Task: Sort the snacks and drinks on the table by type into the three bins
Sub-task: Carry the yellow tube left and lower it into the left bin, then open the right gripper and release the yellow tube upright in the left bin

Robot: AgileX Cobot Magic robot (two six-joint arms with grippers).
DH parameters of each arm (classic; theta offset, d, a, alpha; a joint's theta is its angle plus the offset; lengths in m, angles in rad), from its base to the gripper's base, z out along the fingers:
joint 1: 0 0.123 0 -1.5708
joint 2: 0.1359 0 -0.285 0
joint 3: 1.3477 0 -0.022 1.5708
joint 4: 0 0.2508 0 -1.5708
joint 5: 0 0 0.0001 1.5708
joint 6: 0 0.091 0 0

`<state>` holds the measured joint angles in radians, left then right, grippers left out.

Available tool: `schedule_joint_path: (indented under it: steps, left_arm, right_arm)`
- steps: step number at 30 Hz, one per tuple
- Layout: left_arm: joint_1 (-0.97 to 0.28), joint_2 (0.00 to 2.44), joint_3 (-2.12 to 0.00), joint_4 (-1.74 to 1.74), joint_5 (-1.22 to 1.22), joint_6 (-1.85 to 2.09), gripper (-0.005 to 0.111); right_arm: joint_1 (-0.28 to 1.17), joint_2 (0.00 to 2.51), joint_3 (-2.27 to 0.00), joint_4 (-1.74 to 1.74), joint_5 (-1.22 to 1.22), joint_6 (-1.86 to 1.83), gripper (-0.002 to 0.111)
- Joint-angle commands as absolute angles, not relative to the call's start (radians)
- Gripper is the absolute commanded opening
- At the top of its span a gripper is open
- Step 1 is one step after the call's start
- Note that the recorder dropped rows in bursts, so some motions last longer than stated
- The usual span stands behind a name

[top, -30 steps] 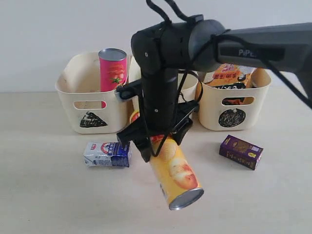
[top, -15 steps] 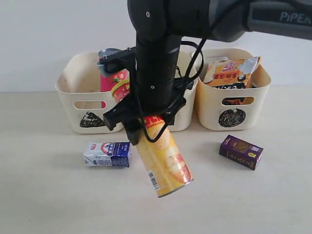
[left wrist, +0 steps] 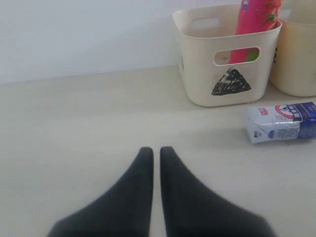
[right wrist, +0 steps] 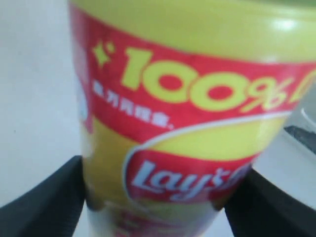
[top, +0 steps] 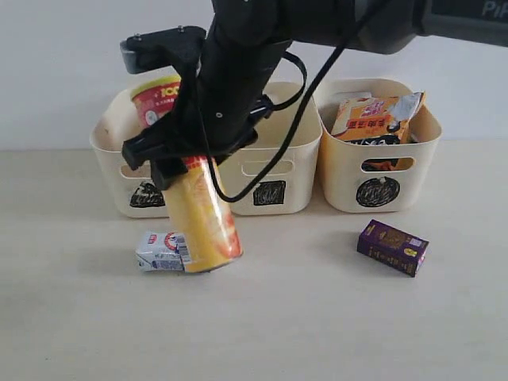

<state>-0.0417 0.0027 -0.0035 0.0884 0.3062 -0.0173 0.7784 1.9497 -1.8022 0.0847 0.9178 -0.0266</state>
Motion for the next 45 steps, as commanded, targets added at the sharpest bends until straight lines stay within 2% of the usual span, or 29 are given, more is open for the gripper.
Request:
schedule_joint_path:
  steps: [1, 15, 19, 25, 36, 45]
  left_arm:
    - [-0.039, 0.000, 0.000, 0.089, 0.293, -0.025, 0.004]
    - [-0.039, 0.000, 0.000, 0.089, 0.293, -0.025, 0.004]
    - [-0.039, 0.000, 0.000, 0.089, 0.293, -0.025, 0.004]
    - [-0.039, 0.000, 0.000, 0.089, 0.293, -0.025, 0.004]
    - [-0.039, 0.000, 0.000, 0.089, 0.293, -0.025, 0.004]
    - [-0.039, 0.000, 0.000, 0.089, 0.293, -0.025, 0.004]
  right_arm:
    - [0.779, 1.933, -1.803, 0.111, 0.776, -0.063, 0.000]
    - [0.779, 1.957, -1.803, 0.262, 0.329, -0.174, 0.000]
    - [0.797, 2.018, -1.803, 0.256, 0.067, -0.214, 0.000]
    - [0.797, 2.106, -1.814, 0.254, -0.140, -0.346, 0.000]
    - [0.737, 2.369, -2.127, 0.254, -0.168, -0.448, 0.000]
    - [0.737, 2.492, -2.253, 0.253, -0.162, -0.462, 0.000]
